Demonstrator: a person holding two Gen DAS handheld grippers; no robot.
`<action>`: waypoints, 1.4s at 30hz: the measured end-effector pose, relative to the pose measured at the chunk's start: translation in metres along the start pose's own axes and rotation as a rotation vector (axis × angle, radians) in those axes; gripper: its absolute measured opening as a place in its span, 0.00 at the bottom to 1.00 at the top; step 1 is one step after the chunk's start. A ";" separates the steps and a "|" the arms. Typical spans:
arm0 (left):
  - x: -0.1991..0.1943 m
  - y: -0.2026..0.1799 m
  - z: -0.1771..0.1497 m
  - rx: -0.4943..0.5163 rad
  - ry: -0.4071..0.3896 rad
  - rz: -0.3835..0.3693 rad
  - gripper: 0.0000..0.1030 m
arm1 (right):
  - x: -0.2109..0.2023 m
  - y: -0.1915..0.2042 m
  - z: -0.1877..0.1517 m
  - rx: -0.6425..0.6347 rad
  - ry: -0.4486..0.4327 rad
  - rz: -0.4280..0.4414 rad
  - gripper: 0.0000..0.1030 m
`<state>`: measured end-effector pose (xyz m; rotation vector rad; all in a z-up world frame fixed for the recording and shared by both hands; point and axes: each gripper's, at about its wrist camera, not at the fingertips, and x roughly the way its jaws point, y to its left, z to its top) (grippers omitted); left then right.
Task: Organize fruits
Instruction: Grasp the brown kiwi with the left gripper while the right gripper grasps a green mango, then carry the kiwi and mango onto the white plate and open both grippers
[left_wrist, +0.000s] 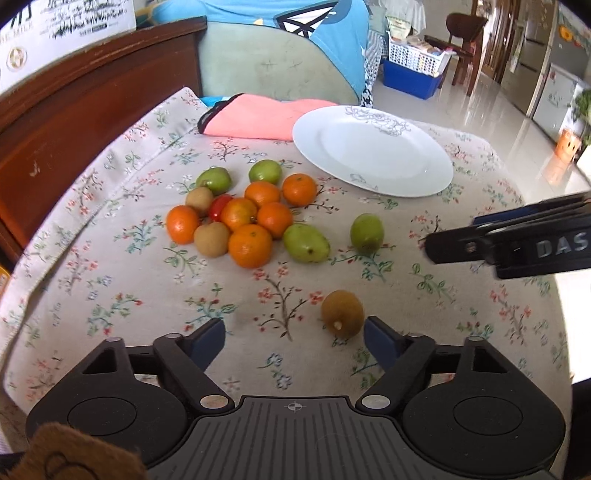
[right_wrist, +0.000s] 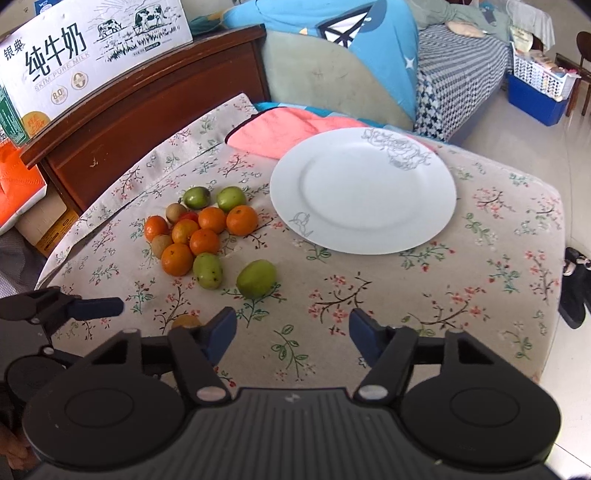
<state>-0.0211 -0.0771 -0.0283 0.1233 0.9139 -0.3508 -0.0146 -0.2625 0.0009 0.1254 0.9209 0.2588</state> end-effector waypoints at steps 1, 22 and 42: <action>0.001 0.000 0.001 -0.006 -0.007 -0.008 0.75 | 0.003 0.000 0.001 -0.002 -0.001 0.013 0.61; 0.007 -0.014 0.000 0.025 -0.041 -0.073 0.39 | 0.049 0.019 0.021 -0.089 0.007 0.078 0.41; 0.008 -0.002 0.001 -0.037 -0.062 -0.091 0.23 | 0.055 0.019 0.021 -0.099 0.007 0.069 0.31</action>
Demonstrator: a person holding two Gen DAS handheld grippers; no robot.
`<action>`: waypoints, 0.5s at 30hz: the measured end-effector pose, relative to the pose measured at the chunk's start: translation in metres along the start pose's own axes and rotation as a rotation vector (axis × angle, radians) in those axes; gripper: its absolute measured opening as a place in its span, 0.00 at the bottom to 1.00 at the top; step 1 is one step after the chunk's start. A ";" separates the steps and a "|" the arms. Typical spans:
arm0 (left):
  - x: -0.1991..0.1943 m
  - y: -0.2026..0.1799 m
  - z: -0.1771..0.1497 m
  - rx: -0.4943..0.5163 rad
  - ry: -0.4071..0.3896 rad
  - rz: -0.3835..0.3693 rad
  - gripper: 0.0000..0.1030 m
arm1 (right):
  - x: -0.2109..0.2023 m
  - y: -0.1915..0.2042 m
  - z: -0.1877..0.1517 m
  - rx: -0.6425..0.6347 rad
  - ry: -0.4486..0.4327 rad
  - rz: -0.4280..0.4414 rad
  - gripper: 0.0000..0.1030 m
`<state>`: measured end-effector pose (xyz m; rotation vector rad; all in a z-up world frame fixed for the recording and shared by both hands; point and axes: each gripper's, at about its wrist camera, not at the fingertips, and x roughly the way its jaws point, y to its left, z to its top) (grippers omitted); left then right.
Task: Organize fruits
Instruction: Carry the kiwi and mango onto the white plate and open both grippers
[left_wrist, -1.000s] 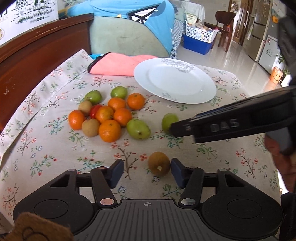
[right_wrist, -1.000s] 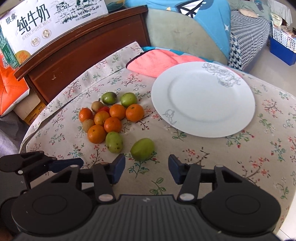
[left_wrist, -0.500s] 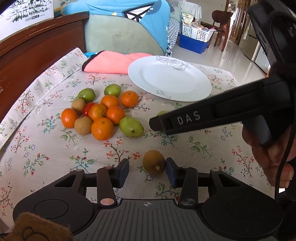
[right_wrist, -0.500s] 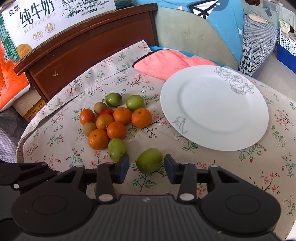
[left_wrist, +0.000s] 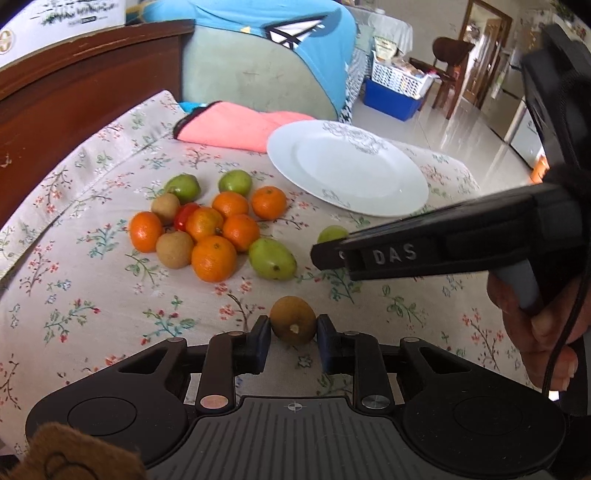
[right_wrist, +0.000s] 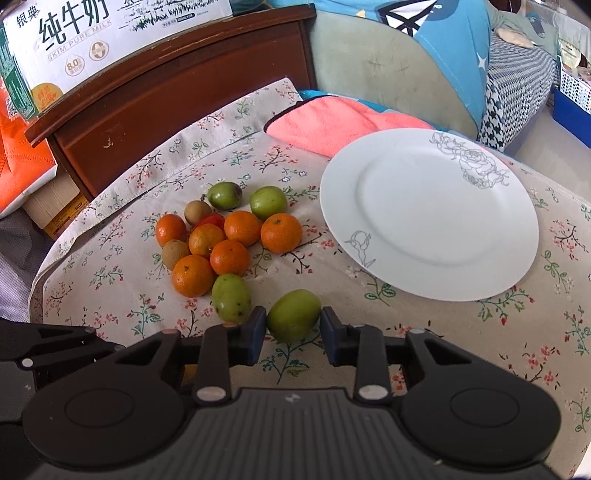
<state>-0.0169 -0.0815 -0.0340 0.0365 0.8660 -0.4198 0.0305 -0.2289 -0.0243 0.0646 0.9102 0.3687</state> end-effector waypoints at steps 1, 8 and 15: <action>0.000 0.001 0.001 0.001 -0.005 0.006 0.23 | -0.001 0.000 0.001 0.001 -0.002 0.002 0.31; -0.008 0.005 0.012 -0.017 -0.035 0.039 0.23 | -0.006 -0.003 0.005 0.013 -0.022 -0.005 0.31; -0.008 0.019 0.035 -0.084 -0.037 0.071 0.23 | -0.018 -0.010 0.013 0.039 -0.066 -0.018 0.31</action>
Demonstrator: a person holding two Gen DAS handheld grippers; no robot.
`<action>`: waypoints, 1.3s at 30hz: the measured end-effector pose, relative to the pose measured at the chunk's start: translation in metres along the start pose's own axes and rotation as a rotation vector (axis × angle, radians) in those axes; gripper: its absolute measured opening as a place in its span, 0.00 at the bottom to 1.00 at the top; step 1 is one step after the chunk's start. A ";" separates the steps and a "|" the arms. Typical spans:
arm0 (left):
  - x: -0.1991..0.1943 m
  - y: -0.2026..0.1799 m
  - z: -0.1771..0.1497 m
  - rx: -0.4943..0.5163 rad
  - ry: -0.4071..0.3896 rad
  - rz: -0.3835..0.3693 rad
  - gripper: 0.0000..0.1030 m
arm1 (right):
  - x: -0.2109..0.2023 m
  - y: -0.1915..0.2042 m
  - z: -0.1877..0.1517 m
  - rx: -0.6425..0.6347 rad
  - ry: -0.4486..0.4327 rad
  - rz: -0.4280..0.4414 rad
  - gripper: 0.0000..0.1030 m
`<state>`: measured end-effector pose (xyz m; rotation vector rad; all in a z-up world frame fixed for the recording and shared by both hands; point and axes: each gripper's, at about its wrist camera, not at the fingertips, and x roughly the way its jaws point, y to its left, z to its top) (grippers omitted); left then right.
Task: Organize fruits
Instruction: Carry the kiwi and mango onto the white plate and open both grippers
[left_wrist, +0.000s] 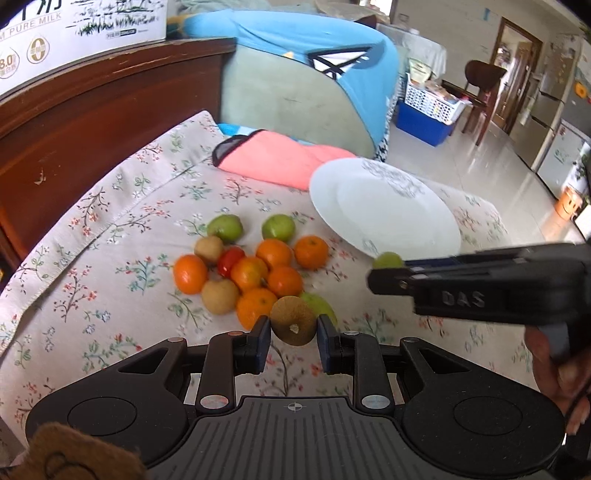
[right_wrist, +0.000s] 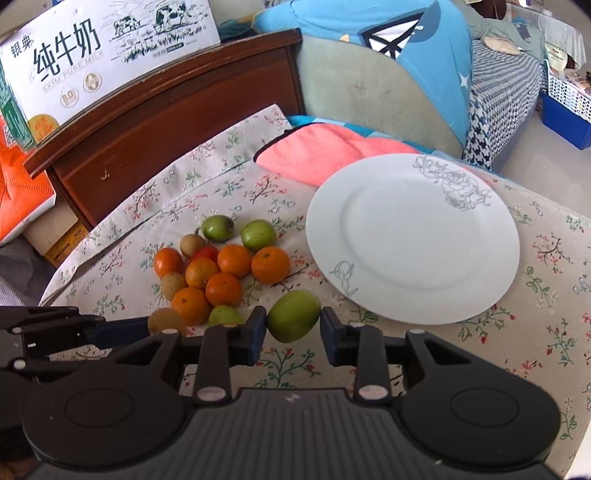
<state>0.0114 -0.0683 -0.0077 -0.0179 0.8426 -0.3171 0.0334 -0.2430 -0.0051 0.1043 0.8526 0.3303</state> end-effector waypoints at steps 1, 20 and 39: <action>0.000 0.001 0.004 -0.001 -0.003 0.002 0.23 | -0.002 -0.001 0.002 0.002 -0.007 -0.003 0.31; 0.031 -0.016 0.066 0.064 -0.031 -0.103 0.23 | -0.021 -0.042 0.019 0.140 -0.088 -0.072 0.31; 0.083 -0.046 0.089 0.126 0.004 -0.144 0.24 | -0.003 -0.072 0.019 0.253 -0.046 -0.101 0.31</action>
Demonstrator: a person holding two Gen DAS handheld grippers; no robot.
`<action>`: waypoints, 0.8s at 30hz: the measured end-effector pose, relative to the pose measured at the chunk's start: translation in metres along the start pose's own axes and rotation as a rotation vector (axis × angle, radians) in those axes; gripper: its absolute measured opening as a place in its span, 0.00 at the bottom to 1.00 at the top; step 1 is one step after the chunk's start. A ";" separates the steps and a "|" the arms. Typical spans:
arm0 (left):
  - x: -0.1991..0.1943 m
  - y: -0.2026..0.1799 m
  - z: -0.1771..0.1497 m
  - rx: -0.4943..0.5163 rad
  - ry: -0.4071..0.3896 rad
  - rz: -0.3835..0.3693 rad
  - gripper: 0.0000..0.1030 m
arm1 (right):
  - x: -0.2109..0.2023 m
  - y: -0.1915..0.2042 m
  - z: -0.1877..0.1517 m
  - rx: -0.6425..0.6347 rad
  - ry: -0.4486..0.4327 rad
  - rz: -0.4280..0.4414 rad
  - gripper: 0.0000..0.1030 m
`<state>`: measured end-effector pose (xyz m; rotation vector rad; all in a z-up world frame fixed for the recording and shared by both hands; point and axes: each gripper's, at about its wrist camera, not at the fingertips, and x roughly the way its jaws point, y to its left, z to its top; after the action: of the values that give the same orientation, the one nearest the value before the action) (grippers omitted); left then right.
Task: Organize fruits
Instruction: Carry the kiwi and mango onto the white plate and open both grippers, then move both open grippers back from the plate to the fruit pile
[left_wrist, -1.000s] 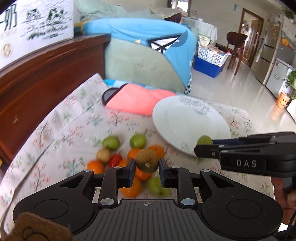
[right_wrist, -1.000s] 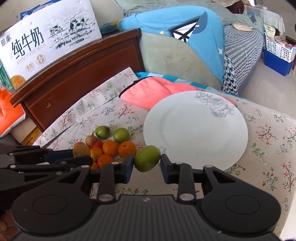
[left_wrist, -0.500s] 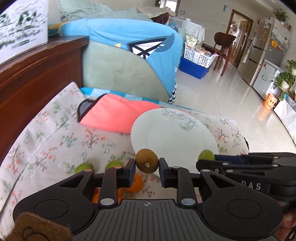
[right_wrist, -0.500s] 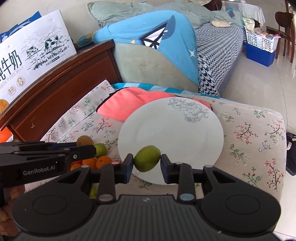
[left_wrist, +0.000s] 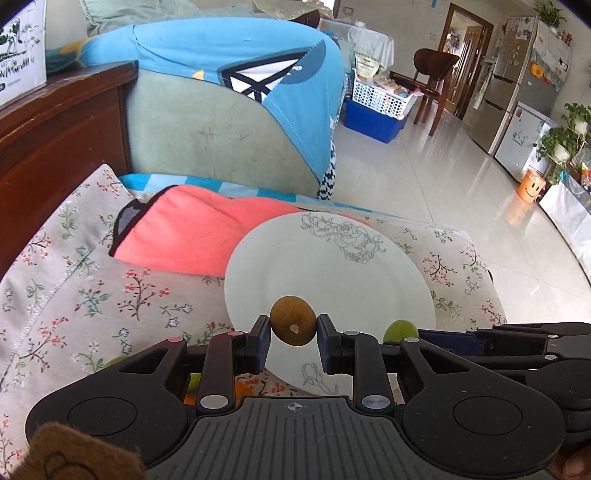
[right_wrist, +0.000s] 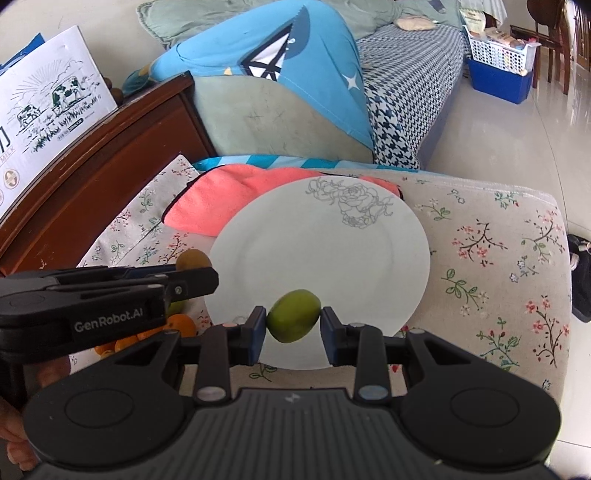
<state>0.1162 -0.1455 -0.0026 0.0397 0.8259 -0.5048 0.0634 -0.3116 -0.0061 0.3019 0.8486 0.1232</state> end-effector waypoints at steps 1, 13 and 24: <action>0.003 0.000 0.001 0.000 0.004 -0.001 0.24 | 0.001 -0.001 0.000 0.003 0.002 -0.003 0.31; 0.020 -0.002 0.007 -0.012 0.027 -0.006 0.27 | 0.013 -0.010 0.001 0.053 0.010 -0.014 0.33; 0.005 0.010 0.015 -0.056 0.003 0.043 0.51 | 0.001 -0.024 0.010 0.120 -0.042 -0.038 0.34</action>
<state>0.1342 -0.1416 0.0031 0.0065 0.8399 -0.4410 0.0709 -0.3361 -0.0080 0.3994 0.8210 0.0302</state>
